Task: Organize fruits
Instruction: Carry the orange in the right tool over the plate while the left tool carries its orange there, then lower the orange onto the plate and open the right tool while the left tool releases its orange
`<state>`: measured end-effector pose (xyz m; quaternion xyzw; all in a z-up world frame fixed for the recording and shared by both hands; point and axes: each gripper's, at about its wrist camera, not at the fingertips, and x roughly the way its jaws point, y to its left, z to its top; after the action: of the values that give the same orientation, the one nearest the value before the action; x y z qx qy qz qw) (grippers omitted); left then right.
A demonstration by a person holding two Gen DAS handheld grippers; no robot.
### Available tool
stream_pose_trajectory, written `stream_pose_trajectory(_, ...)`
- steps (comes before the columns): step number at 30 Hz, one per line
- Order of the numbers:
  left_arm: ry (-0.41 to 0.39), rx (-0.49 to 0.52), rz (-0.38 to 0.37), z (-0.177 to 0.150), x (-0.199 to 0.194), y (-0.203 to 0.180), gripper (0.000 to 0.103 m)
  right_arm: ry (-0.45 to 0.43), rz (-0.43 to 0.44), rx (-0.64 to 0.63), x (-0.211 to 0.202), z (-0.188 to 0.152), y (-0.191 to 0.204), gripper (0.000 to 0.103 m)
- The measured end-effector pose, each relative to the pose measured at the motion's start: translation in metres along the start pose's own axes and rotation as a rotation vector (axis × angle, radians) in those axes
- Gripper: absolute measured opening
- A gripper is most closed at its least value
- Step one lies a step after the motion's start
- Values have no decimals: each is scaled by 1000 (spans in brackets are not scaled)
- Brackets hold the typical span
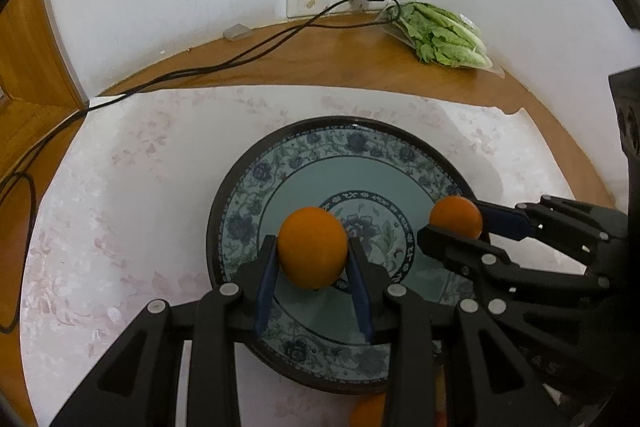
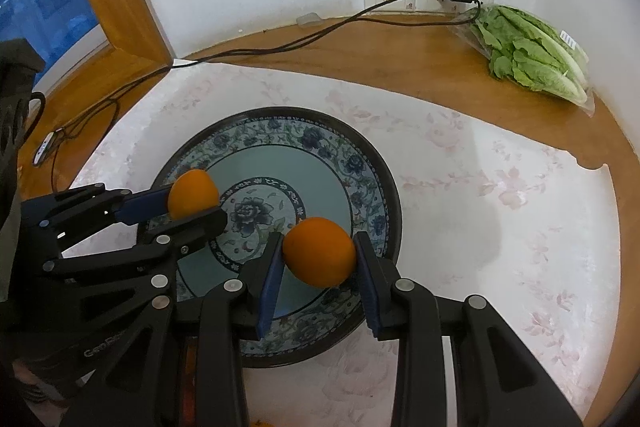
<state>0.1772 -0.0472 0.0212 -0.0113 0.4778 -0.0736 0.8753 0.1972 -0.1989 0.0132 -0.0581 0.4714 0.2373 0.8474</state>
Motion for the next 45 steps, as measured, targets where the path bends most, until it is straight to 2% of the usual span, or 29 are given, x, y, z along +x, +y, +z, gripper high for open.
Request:
stream_pose_trajectory(18, 1, 2, 8, 0, 1, 0, 35, 0, 4, 8, 3, 1, -2, 36)
stream_pose_trajectory(26, -24, -11, 23, 0, -12, 3, 54, -16, -13, 15, -9, 0, -4, 47)
stream_pose_trajectory(33, -29, 1, 32, -2, -25, 4, 59, -35, -10, 7, -22, -4, -1, 51)
stream_pose_trajectory(38, -42, -1, 35, -6, -39, 6, 66, -51, -2, 13, -34, -7, 1, 55)
stream_pose_trajectory(45, -41, -9, 33, -16, -57, 9, 68, -75, 16, 35, -52, -14, 5, 63)
